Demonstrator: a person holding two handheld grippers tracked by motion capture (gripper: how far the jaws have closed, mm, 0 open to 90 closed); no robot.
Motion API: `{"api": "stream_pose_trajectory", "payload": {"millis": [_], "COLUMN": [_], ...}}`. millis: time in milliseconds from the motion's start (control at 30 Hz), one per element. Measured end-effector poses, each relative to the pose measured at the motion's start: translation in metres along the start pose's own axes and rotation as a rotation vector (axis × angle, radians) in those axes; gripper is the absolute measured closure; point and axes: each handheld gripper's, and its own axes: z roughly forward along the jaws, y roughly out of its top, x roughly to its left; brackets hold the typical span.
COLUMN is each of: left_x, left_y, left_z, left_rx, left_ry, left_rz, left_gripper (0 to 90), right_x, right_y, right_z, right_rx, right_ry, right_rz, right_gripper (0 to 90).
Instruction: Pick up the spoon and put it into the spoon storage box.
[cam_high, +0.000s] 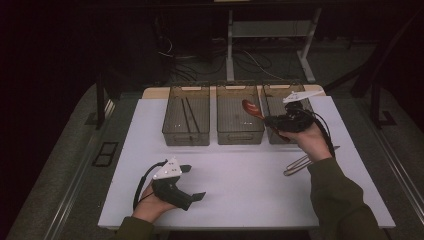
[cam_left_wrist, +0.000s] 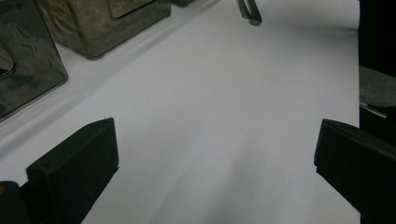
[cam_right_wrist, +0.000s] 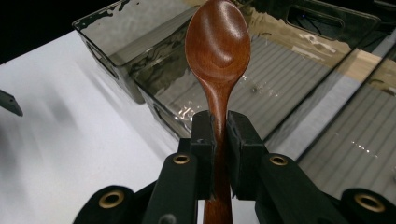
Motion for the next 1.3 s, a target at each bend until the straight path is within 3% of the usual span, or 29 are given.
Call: {"api": "stream_pose_trajectory", "payload": {"millis": [333, 667, 1000, 1167, 1200, 1300], "left_x": [0.0, 0.0, 0.0, 0.0, 0.0, 0.0], "left_y": [0.0, 0.001, 0.001, 0.001, 0.001, 0.001], "left_z": [-0.001, -0.002, -0.002, -0.002, -0.002, -0.003], "left_rx": [0.004, -0.004, -0.014, -0.015, -0.015, -0.014], "left_ry": [-0.004, -0.006, -0.014, -0.014, -0.014, -0.014], "left_rz": [0.005, 0.011, 0.002, 0.007, 0.007, 0.008], "left_gripper": [0.0, 0.0, 0.0, 0.0, 0.0, 0.0], "right_x": [-0.001, -0.006, -0.015, -0.015, -0.015, -0.015], "right_y": [0.023, 0.045, 0.043, 0.037, 0.036, 0.035], "right_z": [0.026, 0.066, 0.105, 0.118, 0.119, 0.119], "right_rx": [0.05, 0.095, 0.147, 0.195, 0.201, 0.189], "right_ry": [-0.011, -0.043, -0.06, -0.075, -0.088, -0.069], "right_rz": [-0.01, -0.015, 0.031, 0.017, 0.015, 0.044], "right_gripper": [81.8, 81.8, 81.7, 80.6, 79.1, 66.9]}}
